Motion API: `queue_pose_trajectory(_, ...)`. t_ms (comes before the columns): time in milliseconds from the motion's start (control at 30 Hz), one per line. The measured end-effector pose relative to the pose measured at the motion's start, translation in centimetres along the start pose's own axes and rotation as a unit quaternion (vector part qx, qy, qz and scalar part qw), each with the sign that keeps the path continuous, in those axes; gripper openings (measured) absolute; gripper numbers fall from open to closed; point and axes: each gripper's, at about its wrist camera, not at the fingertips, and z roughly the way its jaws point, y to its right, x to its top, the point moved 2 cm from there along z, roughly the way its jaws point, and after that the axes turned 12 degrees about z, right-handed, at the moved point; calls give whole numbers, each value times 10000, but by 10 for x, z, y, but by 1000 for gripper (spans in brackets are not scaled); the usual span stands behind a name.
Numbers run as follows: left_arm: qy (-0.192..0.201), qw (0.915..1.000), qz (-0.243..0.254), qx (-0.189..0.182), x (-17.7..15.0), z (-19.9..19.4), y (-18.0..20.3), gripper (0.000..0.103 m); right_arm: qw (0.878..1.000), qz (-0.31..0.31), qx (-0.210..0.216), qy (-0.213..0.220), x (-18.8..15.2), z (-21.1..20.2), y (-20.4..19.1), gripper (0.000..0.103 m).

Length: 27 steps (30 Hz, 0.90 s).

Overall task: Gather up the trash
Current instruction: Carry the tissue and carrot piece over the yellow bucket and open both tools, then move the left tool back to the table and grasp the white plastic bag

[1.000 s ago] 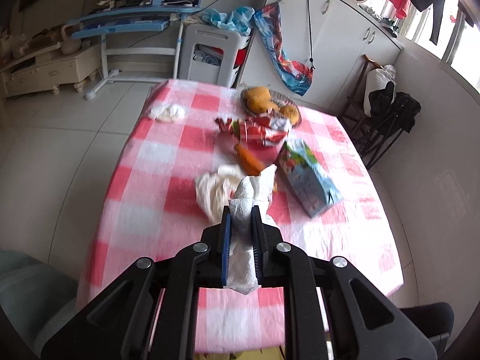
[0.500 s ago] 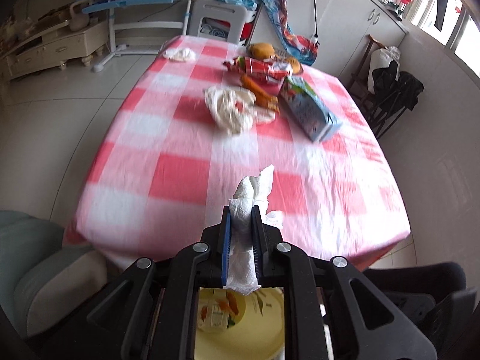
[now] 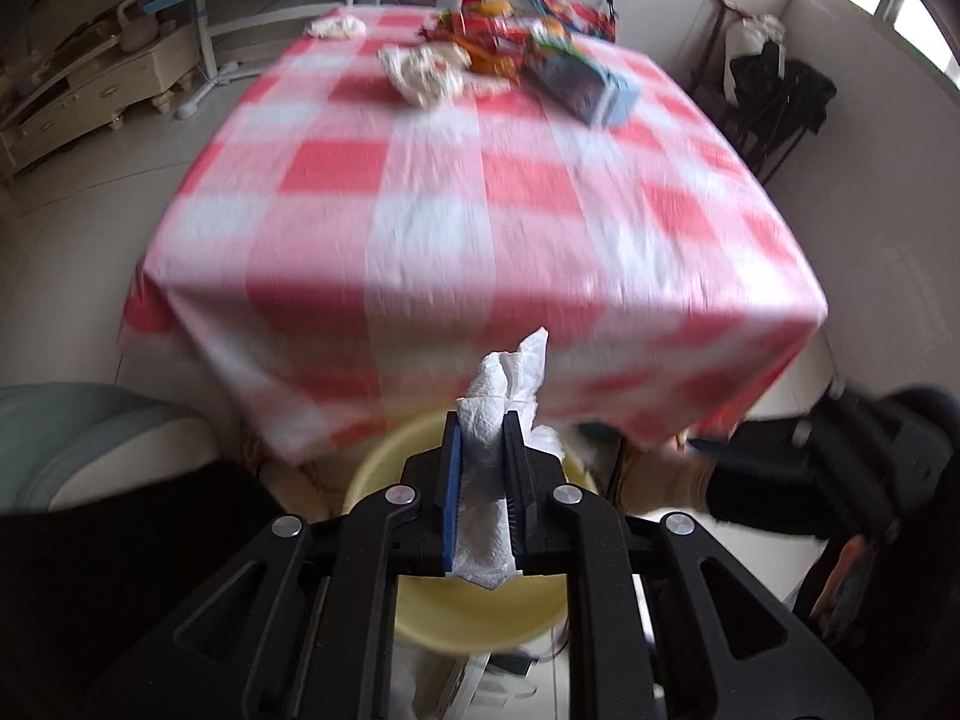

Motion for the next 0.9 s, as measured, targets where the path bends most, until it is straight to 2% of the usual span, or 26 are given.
queue_pose_trajectory(100,-314,9995,102,-28,-15,5,8,18,10000,-4,-74,-18,-4,-1,0,74)
queue_pose_trajectory(167,-360,9992,133,76,-20,5,10,35,9999,-13,-106,-46,-6,0,0,74)
queue_pose_trajectory(267,-142,9996,62,250,-20,-4,6,50,9998,-63,-165,-106,-10,1,-3,75)
queue_pose_trajectory(433,104,9989,-245,381,-17,-11,-8,54,9995,-156,-219,-193,-13,6,-7,76)
queue_pose_trajectory(567,371,9965,-489,576,-13,-17,-16,65,9990,-278,-258,-247,-15,12,-13,76)
queue_pose_trajectory(633,521,9946,-639,631,-11,-22,-22,67,9987,-337,-270,-266,-16,13,-16,77)
queue_pose_trajectory(900,639,9916,-943,606,-10,-24,-33,68,9977,-479,-345,-334,-20,18,-21,79)
